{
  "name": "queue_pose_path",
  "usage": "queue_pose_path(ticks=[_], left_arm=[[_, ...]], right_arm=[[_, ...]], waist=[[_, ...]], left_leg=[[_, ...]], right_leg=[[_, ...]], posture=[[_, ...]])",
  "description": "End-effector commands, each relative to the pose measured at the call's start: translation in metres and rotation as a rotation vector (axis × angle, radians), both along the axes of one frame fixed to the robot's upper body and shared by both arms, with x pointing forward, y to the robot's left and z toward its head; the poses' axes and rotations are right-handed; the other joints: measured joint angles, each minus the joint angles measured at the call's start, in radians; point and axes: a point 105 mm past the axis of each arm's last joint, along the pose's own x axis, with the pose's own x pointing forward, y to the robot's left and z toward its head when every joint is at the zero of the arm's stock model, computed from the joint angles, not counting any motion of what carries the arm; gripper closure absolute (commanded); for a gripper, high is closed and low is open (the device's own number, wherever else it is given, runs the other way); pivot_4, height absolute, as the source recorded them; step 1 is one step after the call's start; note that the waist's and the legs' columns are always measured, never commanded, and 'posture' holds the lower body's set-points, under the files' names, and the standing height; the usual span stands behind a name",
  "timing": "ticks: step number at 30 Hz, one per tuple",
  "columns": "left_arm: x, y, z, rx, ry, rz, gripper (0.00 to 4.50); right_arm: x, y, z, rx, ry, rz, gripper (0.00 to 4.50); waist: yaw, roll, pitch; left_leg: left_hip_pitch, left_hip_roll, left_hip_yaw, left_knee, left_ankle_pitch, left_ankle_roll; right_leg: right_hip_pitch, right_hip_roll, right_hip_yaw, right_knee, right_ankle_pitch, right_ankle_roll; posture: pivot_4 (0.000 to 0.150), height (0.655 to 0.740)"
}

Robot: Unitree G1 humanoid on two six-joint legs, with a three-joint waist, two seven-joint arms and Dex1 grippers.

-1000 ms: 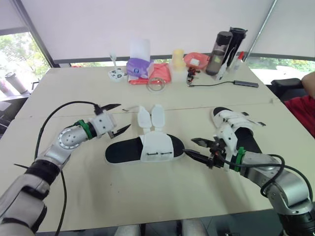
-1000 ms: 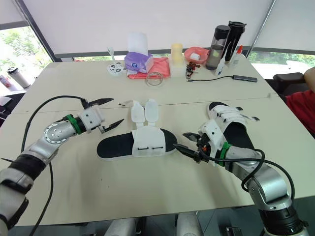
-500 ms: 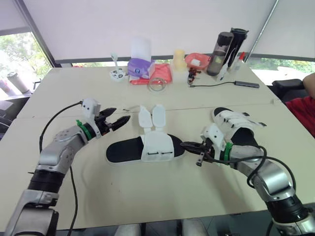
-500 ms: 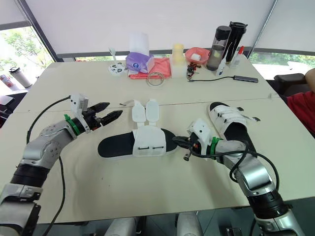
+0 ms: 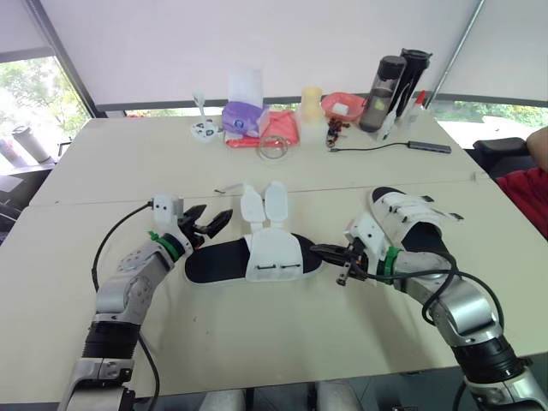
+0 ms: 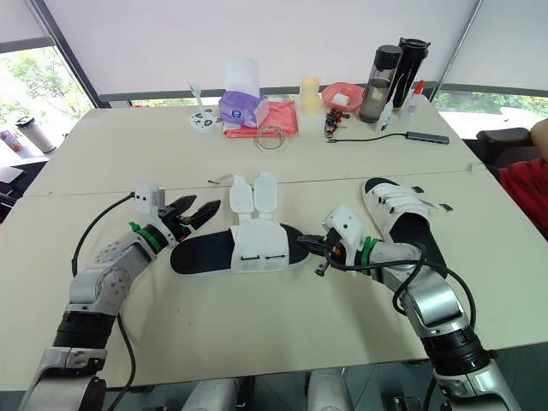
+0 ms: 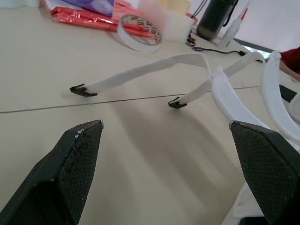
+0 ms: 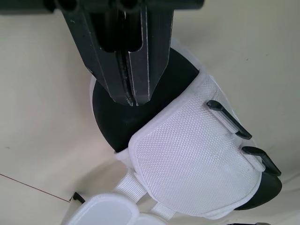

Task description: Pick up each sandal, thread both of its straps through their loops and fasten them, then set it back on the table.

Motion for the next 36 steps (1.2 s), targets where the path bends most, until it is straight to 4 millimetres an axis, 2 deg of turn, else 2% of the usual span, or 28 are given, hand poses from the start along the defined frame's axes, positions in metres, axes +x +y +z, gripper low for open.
queue_pose_path(ticks=[1, 9, 13, 19, 23, 27, 31, 36], left_arm=[[0.007, -0.003, 0.015, -0.034, -0.024, -0.054, 0.00], [0.029, -0.017, 0.018, -0.099, 0.004, -0.133, 0.00], [0.041, -0.024, 0.027, -0.263, 0.061, -0.166, 0.00], [0.064, -0.017, 0.034, -0.488, 0.163, -0.108, 0.00], [0.071, -0.022, 0.038, -0.588, 0.215, -0.126, 0.00], [0.072, -0.023, 0.035, -0.623, 0.266, -0.133, 0.00], [0.068, -0.010, 0.037, -0.609, 0.229, -0.110, 0.00], [0.051, 0.000, 0.043, -0.631, 0.227, -0.129, 0.00]], right_arm=[[-0.001, 0.008, 0.007, 0.010, -0.019, 0.050, 4.47], [0.004, 0.016, -0.018, -0.021, 0.042, 0.075, 4.47], [0.001, 0.025, -0.034, -0.040, 0.078, 0.110, 4.47], [-0.001, 0.030, -0.040, -0.038, 0.083, 0.119, 4.47], [-0.001, 0.032, -0.041, -0.039, 0.080, 0.120, 4.47], [-0.001, 0.033, -0.041, -0.040, 0.073, 0.117, 4.47], [-0.001, 0.032, -0.040, -0.036, 0.069, 0.107, 4.47], [-0.002, 0.032, -0.041, -0.031, 0.071, 0.102, 4.47]], waist=[[0.001, 0.000, 0.000], [-0.003, 0.000, 0.000], [-0.005, -0.001, -0.001], [-0.010, -0.002, -0.001], [-0.010, -0.002, -0.001], [-0.011, -0.002, -0.001], [-0.013, -0.002, -0.001], [-0.014, -0.002, -0.001]], left_leg=[[0.000, 0.000, 0.000, 0.000, 0.000, 0.000], [0.000, -0.001, 0.000, 0.000, 0.000, 0.000], [0.000, 0.000, 0.000, 0.000, 0.000, 0.000], [0.002, 0.000, 0.000, 0.000, 0.000, 0.000], [0.002, 0.000, 0.000, 0.000, 0.000, -0.001], [0.002, 0.000, 0.000, 0.000, 0.000, -0.001], [0.002, 0.000, 0.000, -0.001, 0.001, -0.001], [0.002, 0.000, -0.001, -0.001, 0.001, -0.001]], right_leg=[[0.000, 0.000, 0.000, 0.000, 0.000, 0.000], [0.000, 0.000, 0.000, 0.000, 0.000, 0.000], [0.000, 0.001, 0.000, 0.000, 0.000, 0.000], [0.001, 0.001, 0.000, 0.001, 0.000, 0.000], [0.001, 0.001, 0.000, 0.001, 0.000, 0.000], [0.001, 0.002, 0.000, 0.001, 0.000, 0.000], [0.001, 0.002, 0.000, 0.001, 0.000, 0.000], [0.001, 0.002, 0.000, 0.001, 0.000, 0.000]], posture=[[0.150, 0.7400], [0.150, 0.7400], [0.150, 0.7400], [0.150, 0.7400], [0.150, 0.7400], [0.150, 0.7400], [0.150, 0.7400], [0.150, 0.7400]])
